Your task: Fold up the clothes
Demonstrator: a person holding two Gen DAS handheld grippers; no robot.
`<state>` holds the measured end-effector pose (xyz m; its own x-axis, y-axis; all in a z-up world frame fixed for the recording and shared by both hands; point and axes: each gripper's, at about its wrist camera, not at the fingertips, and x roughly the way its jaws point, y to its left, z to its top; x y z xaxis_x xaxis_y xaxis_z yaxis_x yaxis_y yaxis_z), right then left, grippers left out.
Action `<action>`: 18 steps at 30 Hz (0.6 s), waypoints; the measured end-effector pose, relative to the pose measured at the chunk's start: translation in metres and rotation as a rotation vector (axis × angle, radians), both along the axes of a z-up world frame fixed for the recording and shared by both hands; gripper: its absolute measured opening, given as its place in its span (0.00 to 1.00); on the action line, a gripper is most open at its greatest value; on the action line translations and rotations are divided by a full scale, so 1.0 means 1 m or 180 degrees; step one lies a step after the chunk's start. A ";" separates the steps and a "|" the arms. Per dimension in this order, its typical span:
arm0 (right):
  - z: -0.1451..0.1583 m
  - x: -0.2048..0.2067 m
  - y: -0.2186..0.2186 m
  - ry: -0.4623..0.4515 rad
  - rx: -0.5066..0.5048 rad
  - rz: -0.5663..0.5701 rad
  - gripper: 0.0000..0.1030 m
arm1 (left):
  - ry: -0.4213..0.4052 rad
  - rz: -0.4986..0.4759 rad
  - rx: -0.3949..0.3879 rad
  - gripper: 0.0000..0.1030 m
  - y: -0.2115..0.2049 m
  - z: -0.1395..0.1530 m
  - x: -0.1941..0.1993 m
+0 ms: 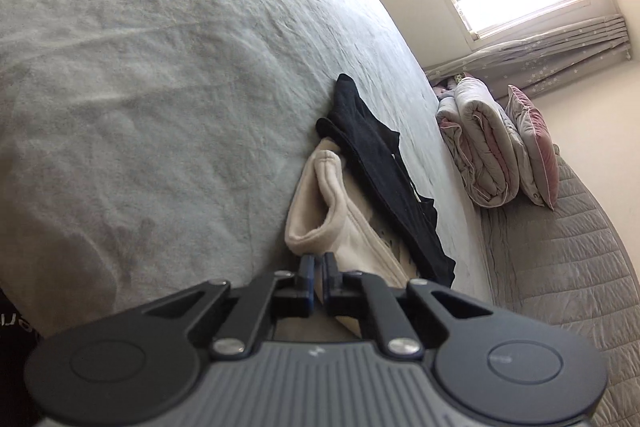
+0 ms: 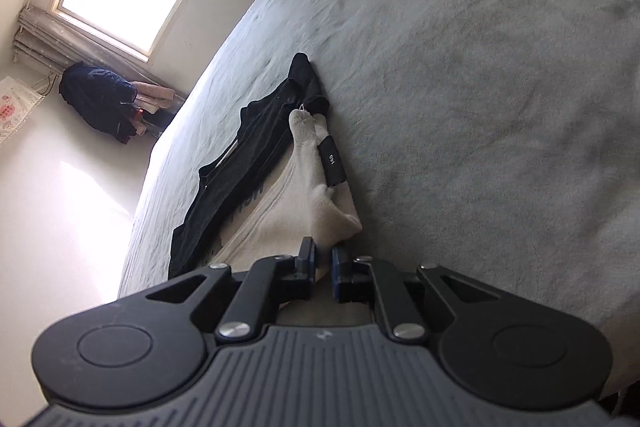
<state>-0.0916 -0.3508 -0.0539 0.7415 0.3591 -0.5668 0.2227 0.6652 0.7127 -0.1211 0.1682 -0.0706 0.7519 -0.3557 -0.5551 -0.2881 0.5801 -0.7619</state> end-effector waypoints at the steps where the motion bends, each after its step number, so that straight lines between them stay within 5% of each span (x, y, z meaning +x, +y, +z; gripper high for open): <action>1: -0.004 0.000 0.000 0.0023 -0.0104 -0.0003 0.08 | 0.0036 0.0007 0.0009 0.02 0.005 -0.004 -0.001; 4: -0.010 0.001 -0.004 0.0036 -0.0127 -0.0045 0.08 | 0.0064 0.0021 0.0066 0.03 0.016 -0.008 -0.002; 6: -0.012 0.001 -0.008 0.0029 -0.0085 -0.0079 0.17 | 0.0004 -0.0004 0.0201 0.09 0.019 0.000 0.003; 10: 0.008 0.019 -0.001 -0.0055 -0.0351 -0.0037 0.19 | -0.0040 -0.0199 0.0467 0.55 0.010 0.015 0.034; 13: 0.016 0.036 0.006 -0.0037 -0.0496 0.0014 0.23 | -0.0065 -0.0356 0.0664 0.57 0.001 0.027 0.058; 15: 0.020 0.048 0.012 -0.0025 -0.0644 0.0055 0.44 | -0.0061 -0.0448 0.0789 0.58 -0.004 0.032 0.075; 18: 0.025 0.065 0.018 -0.0023 -0.0879 0.0132 0.54 | -0.0055 -0.0530 0.0958 0.59 -0.011 0.029 0.096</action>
